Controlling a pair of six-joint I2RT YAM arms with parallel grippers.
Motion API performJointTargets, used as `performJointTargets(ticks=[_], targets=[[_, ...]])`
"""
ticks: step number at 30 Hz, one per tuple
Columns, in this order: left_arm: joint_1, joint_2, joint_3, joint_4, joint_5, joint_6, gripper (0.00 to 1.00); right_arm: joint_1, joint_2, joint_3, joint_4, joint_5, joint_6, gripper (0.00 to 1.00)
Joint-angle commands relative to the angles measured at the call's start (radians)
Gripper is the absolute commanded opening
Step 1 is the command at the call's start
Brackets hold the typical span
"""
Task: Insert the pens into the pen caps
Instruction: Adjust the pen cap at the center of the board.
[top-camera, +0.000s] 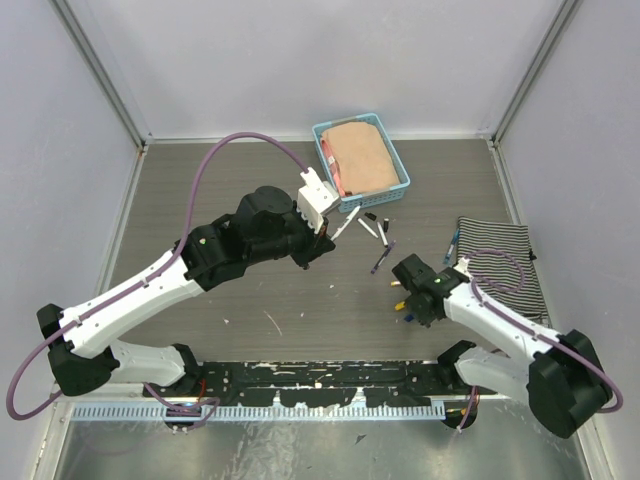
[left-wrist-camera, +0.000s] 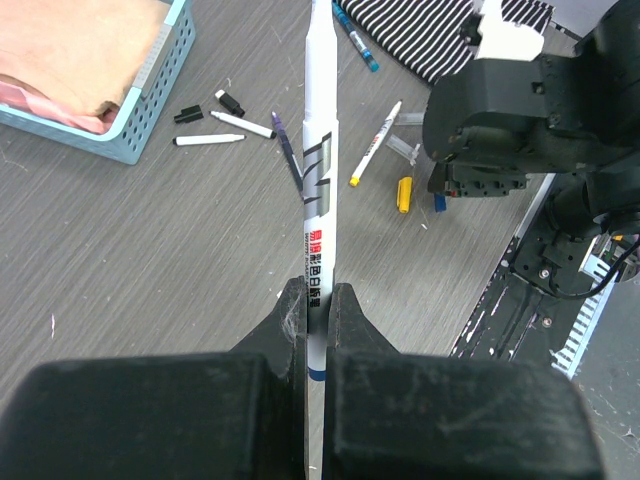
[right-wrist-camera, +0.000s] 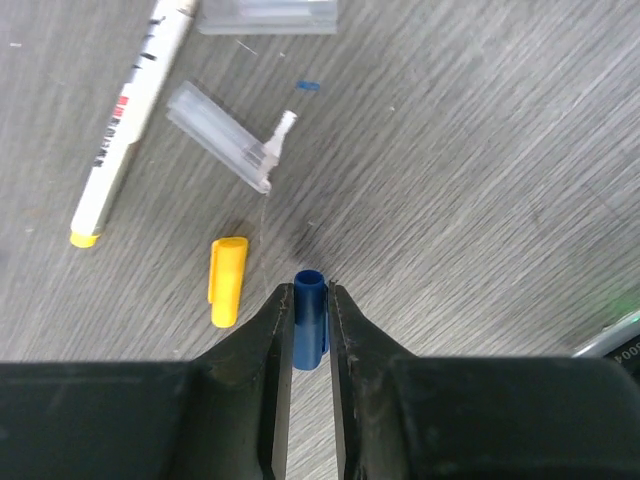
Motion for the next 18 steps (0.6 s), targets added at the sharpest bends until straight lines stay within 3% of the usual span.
performJointTargets(ticks=[1,10,14,18], targets=[[-0.002,-0.001,0.036,-0.003,-0.001,0.009,0.0,0.005,-0.105,0.058,-0.026,0.082,-0.121,0.12],[0.01,-0.047,0.003,0.034,-0.093,-0.008,0.0,0.008,-0.27,0.058,0.243,-0.095,-0.608,0.16],[0.035,-0.064,-0.002,0.039,-0.12,-0.015,0.0,0.032,-0.156,0.102,0.307,-0.199,-0.736,0.15],[0.046,-0.078,-0.01,0.047,-0.14,-0.019,0.0,0.163,0.003,0.169,0.341,-0.168,-0.784,0.15]])
